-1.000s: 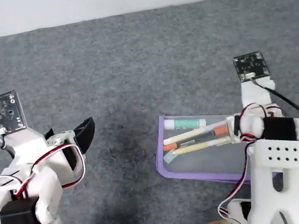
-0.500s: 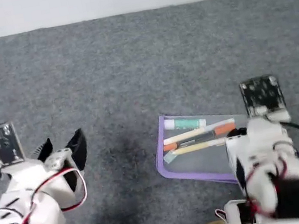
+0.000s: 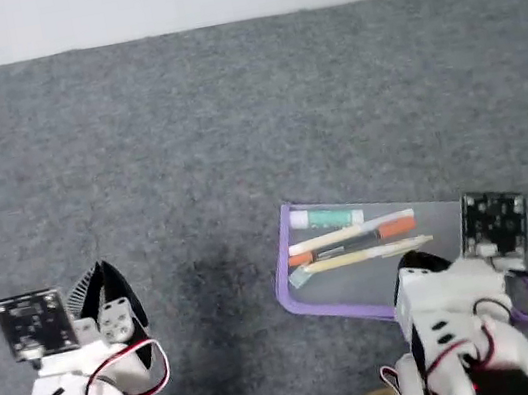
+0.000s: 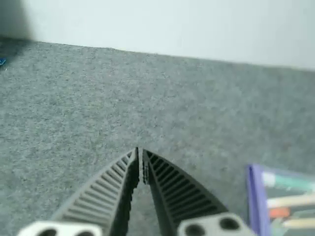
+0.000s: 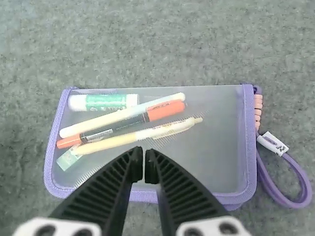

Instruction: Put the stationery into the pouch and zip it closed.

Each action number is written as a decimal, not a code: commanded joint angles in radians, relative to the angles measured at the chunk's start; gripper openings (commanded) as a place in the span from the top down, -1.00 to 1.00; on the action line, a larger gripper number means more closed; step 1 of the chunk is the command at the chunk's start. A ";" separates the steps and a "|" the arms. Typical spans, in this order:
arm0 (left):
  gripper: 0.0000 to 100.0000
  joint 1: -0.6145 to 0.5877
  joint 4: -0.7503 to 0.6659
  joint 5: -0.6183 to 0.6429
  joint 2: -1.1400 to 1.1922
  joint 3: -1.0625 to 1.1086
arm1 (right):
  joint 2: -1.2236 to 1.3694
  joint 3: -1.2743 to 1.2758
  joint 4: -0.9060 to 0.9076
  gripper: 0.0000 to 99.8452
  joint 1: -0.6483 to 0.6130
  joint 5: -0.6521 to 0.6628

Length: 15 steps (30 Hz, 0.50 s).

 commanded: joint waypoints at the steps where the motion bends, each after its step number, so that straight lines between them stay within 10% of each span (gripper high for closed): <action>1: 0.97 0.002 -0.025 -0.071 -0.066 0.059 | -0.122 0.040 -0.030 0.98 -0.012 -0.008; 15: 0.97 0.213 -0.026 -0.089 -0.054 0.329 | -0.139 0.417 -0.228 0.98 -0.004 0.143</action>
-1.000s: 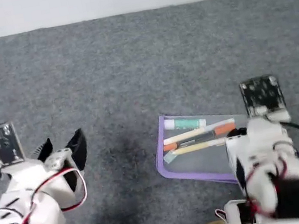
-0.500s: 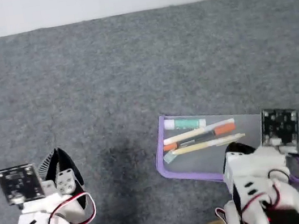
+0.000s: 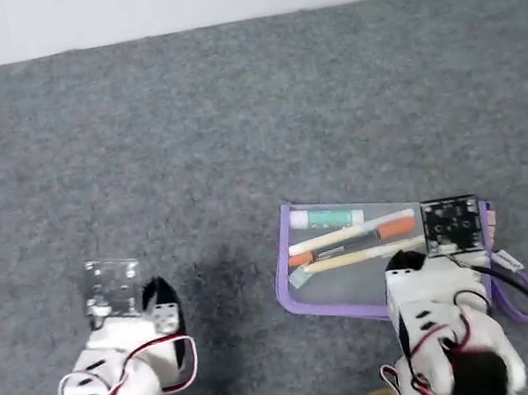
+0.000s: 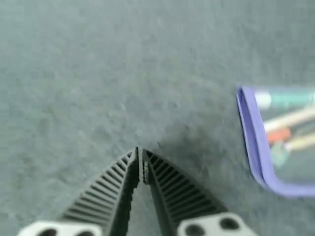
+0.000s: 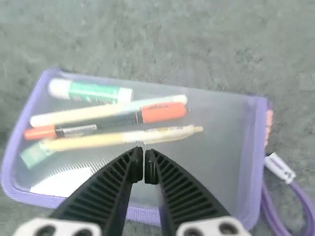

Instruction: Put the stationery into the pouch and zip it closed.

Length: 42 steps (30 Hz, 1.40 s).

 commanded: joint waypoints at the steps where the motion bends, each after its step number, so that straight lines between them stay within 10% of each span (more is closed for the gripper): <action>1: 0.97 0.029 -0.026 -0.008 -0.011 0.042 | 0.002 0.094 -0.047 0.98 -0.004 -0.023; 42: 0.97 0.031 -0.124 -0.005 -0.009 0.331 | 0.002 0.370 -0.105 0.98 -0.005 -0.029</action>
